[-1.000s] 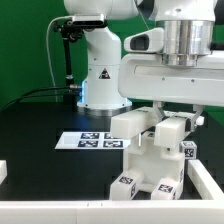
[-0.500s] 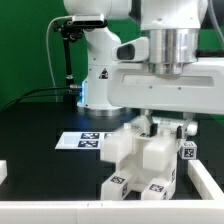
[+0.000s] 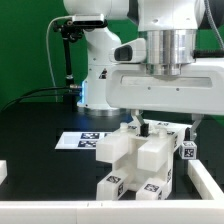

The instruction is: Assemble chair

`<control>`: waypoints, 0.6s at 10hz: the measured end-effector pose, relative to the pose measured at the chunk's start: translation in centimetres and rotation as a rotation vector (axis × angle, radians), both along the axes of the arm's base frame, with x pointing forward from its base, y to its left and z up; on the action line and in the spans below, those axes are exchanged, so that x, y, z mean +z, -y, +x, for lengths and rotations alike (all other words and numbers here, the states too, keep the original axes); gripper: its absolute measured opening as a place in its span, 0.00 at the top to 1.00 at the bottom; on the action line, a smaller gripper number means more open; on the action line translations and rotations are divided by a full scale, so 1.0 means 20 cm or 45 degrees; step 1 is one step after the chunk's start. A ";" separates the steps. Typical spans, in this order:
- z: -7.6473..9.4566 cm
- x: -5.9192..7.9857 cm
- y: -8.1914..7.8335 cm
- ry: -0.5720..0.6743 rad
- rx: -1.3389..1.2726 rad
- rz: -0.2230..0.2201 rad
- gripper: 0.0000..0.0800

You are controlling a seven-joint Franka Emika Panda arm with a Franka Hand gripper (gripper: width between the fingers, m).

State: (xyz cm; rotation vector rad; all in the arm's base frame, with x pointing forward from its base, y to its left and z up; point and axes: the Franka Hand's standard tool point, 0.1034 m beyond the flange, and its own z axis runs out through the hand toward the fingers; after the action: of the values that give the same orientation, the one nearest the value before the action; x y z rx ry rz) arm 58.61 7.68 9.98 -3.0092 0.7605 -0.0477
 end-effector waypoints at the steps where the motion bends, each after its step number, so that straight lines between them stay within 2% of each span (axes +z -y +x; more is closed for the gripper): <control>1: -0.01 0.01 0.00 -0.009 -0.001 0.002 0.19; 6: -0.01 0.00 0.00 -0.014 0.000 0.002 0.19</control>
Offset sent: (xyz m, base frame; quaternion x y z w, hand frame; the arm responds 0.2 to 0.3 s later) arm 0.0000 0.0000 0.0000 0.0000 0.0000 0.0000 1.0000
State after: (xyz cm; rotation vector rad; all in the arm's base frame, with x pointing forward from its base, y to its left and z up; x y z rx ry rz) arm 58.42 7.69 10.00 -3.0105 0.7615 -0.0301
